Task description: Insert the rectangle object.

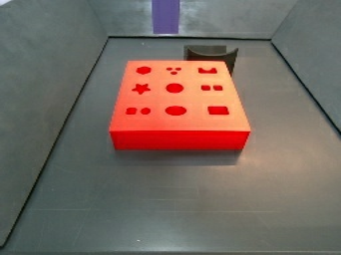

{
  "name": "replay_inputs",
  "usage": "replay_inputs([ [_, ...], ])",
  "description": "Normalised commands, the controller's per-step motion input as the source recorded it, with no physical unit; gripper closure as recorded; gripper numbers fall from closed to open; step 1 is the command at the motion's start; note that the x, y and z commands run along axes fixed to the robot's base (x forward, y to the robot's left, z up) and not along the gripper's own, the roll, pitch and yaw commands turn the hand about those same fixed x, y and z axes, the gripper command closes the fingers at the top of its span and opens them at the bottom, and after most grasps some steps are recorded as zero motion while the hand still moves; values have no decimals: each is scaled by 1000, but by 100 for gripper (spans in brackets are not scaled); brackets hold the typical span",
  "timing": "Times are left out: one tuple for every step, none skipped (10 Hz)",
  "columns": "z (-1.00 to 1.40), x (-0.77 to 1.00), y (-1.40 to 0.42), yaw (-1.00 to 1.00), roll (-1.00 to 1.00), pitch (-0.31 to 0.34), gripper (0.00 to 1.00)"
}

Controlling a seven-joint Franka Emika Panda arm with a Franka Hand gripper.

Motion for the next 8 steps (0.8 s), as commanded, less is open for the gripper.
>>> replay_inputs([
  [-389,494,-103,-157,-23,0,100],
  [-740,709,-137,-97,0,-67,100],
  [-857,746,-163,-97,14,-99,100],
  [-874,711,-131,-103,0,-111,100],
  [-860,726,-106,-97,0,-103,100],
  [-826,757,-74,-46,16,-63,100],
  [-731,797,-31,-43,0,-19,100],
  [-646,797,0,-51,-11,-11,100],
])
